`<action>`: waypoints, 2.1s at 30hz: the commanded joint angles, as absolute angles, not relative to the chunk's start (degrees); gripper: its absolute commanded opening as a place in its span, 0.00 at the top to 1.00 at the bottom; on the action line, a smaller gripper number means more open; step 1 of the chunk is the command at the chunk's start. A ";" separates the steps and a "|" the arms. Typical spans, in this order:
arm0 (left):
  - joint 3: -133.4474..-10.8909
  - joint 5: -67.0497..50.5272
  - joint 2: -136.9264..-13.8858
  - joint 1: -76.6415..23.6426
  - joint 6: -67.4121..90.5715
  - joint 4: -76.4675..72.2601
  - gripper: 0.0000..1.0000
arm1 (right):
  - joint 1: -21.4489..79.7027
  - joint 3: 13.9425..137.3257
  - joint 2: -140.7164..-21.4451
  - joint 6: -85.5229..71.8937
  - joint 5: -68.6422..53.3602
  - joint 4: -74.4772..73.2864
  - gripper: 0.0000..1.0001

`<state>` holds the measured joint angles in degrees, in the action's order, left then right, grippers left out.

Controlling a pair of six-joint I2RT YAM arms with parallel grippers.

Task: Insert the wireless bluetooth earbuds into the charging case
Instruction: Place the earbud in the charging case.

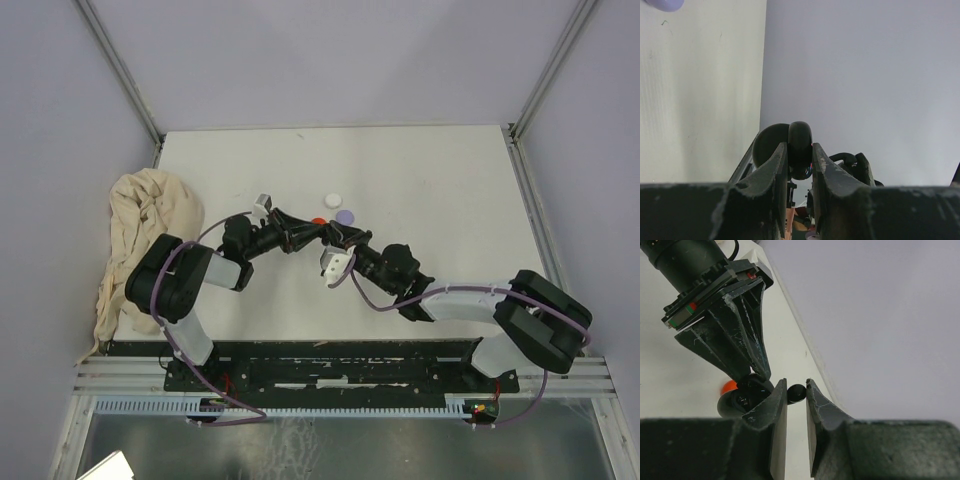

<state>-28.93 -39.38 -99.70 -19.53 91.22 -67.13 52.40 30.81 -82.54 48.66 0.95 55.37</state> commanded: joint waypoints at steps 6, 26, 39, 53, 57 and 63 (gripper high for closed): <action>-30.70 -40.16 -97.40 -20.34 90.69 -70.69 0.97 | 52.72 29.52 -85.01 51.86 0.08 61.43 0.98; -30.85 -39.55 -96.59 -20.70 92.07 -71.96 0.97 | 52.90 28.98 -86.86 52.31 0.83 62.31 0.98; -31.04 -39.20 -97.70 -20.74 93.55 -74.32 0.97 | 53.41 28.52 -86.63 52.57 1.12 62.22 0.98; -31.74 -37.97 -98.54 -20.74 94.72 -75.04 0.97 | 55.21 28.30 -86.60 51.68 2.99 60.97 0.92; -31.91 -37.46 -99.17 -20.74 95.36 -75.69 0.97 | 55.54 28.05 -86.92 52.24 4.33 61.99 0.90; -31.38 -36.33 -100.00 -20.71 96.59 -77.08 0.97 | 55.98 27.93 -87.10 53.21 5.58 62.66 0.90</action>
<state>-29.41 -38.96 -99.66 -20.58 93.36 -71.07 55.11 28.56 -86.98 52.97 4.86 60.82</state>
